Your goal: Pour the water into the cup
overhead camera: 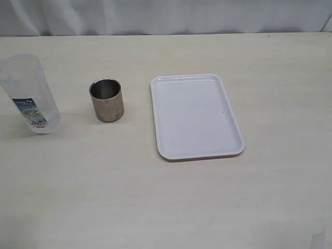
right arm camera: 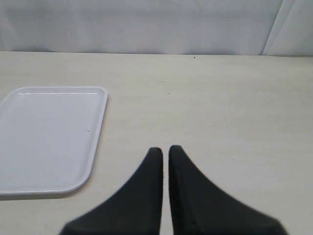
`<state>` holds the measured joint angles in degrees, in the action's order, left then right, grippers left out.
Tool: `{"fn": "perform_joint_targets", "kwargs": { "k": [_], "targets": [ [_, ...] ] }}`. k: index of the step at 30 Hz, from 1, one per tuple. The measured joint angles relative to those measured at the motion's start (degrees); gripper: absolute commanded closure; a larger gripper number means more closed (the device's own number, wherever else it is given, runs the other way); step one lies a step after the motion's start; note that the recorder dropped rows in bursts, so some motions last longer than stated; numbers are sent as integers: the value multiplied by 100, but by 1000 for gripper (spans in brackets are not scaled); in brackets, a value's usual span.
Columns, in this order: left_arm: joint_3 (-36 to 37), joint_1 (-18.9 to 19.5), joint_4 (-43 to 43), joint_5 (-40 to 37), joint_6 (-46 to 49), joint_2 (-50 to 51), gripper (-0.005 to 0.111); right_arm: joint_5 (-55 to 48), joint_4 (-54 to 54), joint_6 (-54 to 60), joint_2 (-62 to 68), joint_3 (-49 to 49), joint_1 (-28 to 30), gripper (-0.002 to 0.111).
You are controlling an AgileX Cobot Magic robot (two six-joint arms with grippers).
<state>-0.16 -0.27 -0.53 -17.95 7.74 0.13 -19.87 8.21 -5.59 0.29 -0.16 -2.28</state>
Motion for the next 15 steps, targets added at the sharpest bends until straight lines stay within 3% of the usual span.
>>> {"fn": "perform_joint_targets", "kwargs": {
  "k": [8, 15],
  "targets": [
    [0, 0, -84, 134, 0, 0, 107, 0, 0, 0, 0, 0, 0, 104],
    [0, 0, -147, 1420, 0, 0, 107, 0, 0, 0, 0, 0, 0, 104]
  ]
}}
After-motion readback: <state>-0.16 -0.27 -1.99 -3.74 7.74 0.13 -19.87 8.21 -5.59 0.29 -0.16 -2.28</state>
